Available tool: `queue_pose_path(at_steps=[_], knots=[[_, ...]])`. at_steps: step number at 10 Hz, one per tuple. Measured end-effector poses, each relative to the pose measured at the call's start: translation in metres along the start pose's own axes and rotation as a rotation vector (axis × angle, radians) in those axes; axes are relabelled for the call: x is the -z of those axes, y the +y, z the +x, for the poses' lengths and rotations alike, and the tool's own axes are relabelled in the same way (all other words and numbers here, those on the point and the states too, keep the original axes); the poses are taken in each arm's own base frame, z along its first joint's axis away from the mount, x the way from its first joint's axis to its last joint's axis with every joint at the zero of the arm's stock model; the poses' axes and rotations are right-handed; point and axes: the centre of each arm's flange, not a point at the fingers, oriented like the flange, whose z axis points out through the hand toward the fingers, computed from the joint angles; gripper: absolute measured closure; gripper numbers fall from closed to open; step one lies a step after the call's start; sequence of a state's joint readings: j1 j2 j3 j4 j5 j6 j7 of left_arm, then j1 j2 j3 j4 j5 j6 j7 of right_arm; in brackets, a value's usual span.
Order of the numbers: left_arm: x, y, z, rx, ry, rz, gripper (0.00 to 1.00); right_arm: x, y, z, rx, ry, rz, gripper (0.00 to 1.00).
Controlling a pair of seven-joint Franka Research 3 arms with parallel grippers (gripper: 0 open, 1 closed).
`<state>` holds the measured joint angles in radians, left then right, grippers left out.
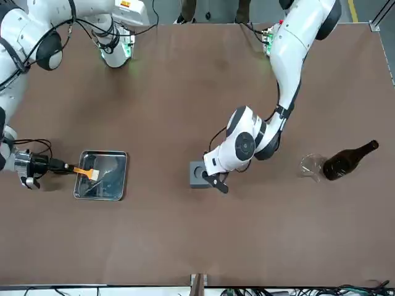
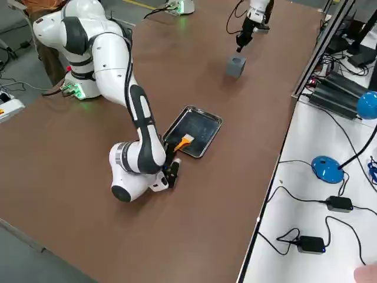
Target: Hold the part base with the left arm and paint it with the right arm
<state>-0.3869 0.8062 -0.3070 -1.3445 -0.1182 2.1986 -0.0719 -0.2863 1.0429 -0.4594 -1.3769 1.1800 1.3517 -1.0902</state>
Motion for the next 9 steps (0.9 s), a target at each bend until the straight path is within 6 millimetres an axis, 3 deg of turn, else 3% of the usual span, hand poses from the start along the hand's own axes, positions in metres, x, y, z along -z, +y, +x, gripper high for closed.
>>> queue_pose_path(at_steps=[6,8,9], knots=[[-0.016,-0.011,0.006,0.001,0.007,-0.003,0.97,-0.001,0.002,-0.001,0.002,-0.003,0.004,0.79],[-0.016,-0.012,0.007,0.002,0.010,-0.003,0.97,-0.002,0.001,-0.001,0.003,-0.006,0.009,0.94],[-0.016,-0.012,0.007,0.002,0.010,-0.003,0.97,-0.002,0.000,-0.001,0.003,-0.008,0.013,0.96]])
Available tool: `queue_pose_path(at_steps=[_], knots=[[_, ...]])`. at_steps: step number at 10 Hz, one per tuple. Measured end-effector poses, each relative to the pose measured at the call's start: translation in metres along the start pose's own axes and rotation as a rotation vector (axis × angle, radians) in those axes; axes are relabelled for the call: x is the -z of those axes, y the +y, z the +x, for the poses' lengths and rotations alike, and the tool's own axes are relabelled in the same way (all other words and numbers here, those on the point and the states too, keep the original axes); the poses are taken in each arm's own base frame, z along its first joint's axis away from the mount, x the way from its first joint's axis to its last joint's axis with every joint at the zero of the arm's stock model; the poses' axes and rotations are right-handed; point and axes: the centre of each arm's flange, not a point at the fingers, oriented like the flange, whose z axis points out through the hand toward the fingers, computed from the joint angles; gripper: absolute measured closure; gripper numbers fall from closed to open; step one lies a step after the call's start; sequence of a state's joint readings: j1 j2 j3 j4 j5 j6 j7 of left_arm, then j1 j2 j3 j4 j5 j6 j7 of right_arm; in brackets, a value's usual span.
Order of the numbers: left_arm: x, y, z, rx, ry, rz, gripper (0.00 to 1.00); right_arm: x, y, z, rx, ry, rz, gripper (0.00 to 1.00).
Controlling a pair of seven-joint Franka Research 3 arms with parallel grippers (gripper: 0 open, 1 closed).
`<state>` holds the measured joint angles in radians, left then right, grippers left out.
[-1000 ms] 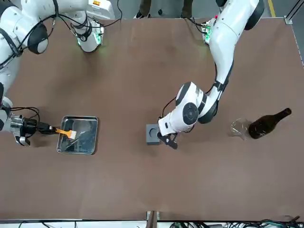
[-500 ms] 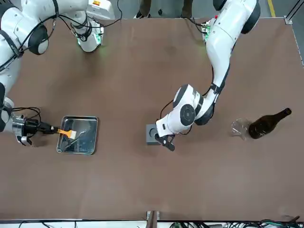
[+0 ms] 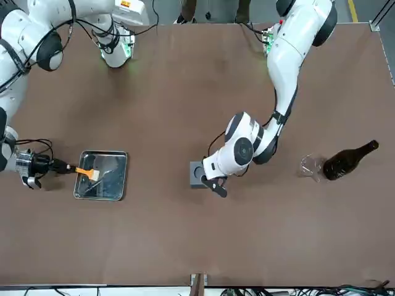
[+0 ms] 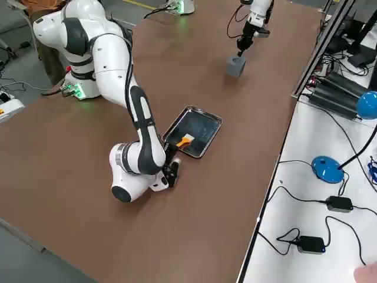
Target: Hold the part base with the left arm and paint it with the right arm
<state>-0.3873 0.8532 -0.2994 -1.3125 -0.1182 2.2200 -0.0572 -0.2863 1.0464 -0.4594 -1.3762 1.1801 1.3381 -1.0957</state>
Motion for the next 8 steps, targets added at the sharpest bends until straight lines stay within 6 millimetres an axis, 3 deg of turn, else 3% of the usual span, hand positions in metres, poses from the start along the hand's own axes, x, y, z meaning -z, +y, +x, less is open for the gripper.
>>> queue_pose_path(at_steps=[4,6,8], knots=[[0.000,0.000,0.000,0.000,0.000,0.000,0.97,-0.001,-0.012,0.005,-0.043,-0.026,0.032,0.95],[0.000,0.000,0.000,0.000,0.000,0.000,0.97,0.007,-0.051,0.025,-0.081,-0.061,-0.011,0.95],[0.000,0.000,0.000,0.000,0.000,0.000,0.97,0.023,-0.108,0.046,-0.118,-0.104,-0.159,0.95]])
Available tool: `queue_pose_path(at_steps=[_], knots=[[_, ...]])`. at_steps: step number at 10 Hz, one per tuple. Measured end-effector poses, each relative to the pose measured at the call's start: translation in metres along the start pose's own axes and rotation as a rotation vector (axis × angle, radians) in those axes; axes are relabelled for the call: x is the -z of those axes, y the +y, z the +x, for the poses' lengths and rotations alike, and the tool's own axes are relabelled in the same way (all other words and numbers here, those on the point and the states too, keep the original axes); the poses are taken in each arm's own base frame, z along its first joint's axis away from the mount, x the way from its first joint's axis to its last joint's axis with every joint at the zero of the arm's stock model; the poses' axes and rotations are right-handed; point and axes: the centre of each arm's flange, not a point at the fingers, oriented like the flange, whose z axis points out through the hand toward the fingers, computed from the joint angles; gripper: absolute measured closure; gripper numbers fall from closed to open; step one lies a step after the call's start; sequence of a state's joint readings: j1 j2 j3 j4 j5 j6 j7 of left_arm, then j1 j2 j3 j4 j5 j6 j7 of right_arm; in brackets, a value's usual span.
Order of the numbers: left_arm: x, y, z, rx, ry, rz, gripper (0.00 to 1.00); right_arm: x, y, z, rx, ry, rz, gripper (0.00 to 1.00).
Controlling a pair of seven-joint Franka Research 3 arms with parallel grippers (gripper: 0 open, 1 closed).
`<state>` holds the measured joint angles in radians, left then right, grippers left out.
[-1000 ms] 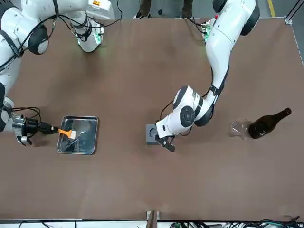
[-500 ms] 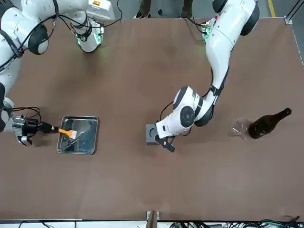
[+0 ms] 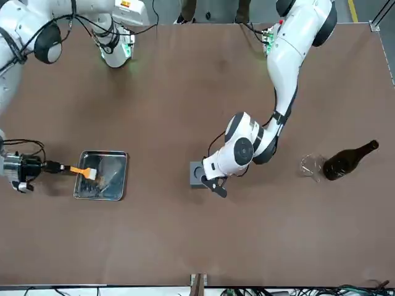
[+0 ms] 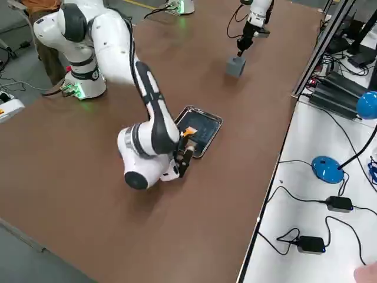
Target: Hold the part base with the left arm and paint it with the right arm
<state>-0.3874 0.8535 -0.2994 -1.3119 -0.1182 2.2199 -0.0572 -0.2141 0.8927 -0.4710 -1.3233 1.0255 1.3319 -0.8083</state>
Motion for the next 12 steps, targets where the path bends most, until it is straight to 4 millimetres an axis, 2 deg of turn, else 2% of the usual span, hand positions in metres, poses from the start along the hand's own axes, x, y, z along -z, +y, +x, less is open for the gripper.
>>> queue_pose_path(at_steps=[2,3,6,8,10,12], knots=[[0.000,0.000,0.000,0.000,0.000,0.000,0.97,0.018,-0.052,0.014,-0.037,-0.017,-0.258,0.95],[0.000,0.000,0.000,0.000,0.000,0.000,0.97,0.012,-0.071,0.024,-0.059,-0.035,-0.388,0.95],[0.000,0.000,0.000,0.000,0.001,0.000,0.97,-0.040,-0.127,0.050,-0.125,-0.088,-0.630,0.95],[0.000,0.000,0.000,0.000,0.001,0.000,0.97,-0.071,-0.164,0.053,-0.130,-0.093,-0.777,0.95],[0.000,0.000,0.000,0.000,0.001,0.000,0.96,-0.116,-0.203,0.055,-0.153,-0.117,-0.955,0.95],[0.000,-0.001,0.001,0.001,0.002,0.000,0.96,-0.158,-0.224,0.055,-0.168,-0.111,-1.080,0.95]])
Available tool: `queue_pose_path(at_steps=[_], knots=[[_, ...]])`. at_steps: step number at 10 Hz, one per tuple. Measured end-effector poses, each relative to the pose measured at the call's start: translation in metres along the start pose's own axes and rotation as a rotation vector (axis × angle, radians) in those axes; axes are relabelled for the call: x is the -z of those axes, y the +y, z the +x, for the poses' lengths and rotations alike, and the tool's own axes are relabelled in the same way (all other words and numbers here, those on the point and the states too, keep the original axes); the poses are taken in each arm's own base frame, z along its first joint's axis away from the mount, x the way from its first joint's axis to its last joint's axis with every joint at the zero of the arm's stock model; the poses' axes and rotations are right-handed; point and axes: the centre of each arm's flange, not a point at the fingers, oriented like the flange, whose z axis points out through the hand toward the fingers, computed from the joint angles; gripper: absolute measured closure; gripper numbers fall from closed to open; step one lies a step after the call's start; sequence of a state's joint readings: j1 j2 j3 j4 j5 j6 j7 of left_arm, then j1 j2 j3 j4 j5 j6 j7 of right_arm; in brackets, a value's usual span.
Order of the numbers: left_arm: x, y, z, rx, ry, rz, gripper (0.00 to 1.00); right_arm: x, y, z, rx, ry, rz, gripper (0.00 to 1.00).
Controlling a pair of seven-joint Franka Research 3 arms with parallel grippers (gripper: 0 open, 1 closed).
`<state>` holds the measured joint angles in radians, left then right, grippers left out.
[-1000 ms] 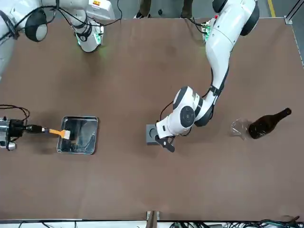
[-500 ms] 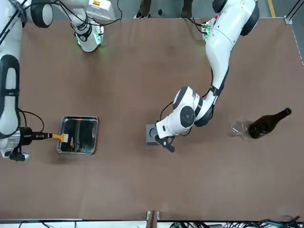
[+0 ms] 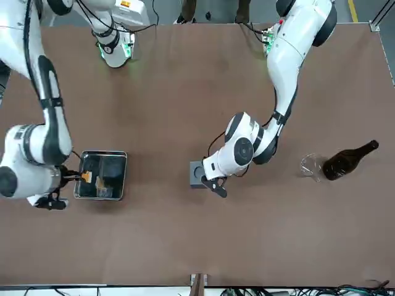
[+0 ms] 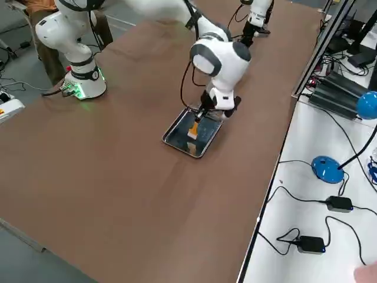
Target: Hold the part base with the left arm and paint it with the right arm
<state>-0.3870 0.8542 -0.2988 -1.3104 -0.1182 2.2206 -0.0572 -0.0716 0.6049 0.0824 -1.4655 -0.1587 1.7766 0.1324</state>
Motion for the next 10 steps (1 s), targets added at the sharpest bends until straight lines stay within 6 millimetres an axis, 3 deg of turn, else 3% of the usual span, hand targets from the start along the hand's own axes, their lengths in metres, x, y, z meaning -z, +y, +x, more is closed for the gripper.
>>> queue_pose_path(at_steps=[5,10], knots=[[0.000,-0.001,0.000,0.001,0.000,0.000,0.96,-0.027,-0.067,-0.007,-0.057,0.057,-0.077,0.95],[0.000,-0.001,0.000,0.001,0.000,0.000,0.95,-0.015,-0.135,-0.025,-0.072,0.071,-0.032,0.95]])
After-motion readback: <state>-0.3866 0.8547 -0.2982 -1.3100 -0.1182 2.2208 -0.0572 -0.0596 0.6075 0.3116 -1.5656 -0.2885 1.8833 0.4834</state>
